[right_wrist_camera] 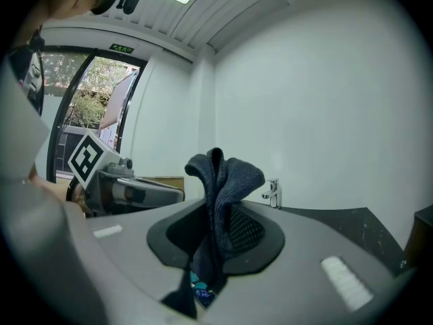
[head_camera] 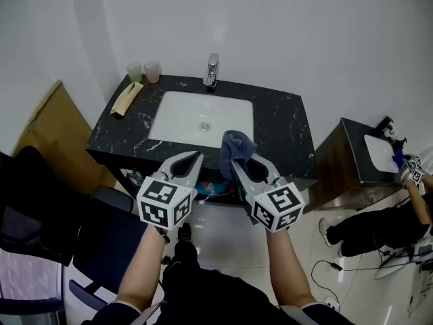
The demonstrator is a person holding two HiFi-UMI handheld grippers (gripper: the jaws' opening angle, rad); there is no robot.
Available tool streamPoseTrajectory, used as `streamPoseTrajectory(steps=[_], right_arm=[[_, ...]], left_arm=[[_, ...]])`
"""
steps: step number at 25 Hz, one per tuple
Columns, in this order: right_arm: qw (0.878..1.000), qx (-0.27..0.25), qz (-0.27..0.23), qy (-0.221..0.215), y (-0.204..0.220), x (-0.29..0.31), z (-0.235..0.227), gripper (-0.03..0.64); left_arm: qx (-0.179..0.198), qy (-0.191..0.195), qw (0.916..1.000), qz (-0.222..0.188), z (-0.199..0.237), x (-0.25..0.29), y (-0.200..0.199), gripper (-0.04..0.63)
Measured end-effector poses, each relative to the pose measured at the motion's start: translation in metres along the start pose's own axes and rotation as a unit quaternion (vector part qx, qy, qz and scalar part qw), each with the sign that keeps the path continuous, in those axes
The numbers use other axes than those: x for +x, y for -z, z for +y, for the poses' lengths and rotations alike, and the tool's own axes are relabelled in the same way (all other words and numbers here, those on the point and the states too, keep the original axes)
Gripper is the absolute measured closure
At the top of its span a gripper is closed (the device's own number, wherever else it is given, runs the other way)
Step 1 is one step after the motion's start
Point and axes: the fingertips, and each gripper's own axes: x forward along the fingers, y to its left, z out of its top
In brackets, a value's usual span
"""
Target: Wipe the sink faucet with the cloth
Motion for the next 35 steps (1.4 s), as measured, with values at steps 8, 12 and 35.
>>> streamPoseTrajectory(steps=[8,12,35], right_arm=[[0.999,-0.012,0.015,0.031,-0.013,0.098,-0.043,0.543],[0.999,-0.003,0.016,0.050,-0.021,0.143,-0.062,0.543],[1.000,0.021,-0.007,0.022,-0.026,0.223,-0.177,0.543]], left_arm=[[-0.005,0.031,0.9995,-0.006,0.084,0.067,-0.021,0.594],[0.000,0.047,0.9988,0.009,0.120,0.094,-0.030,0.595],[0.027,0.021,0.9986,0.040,0.171,0.222,-0.049,0.594]])
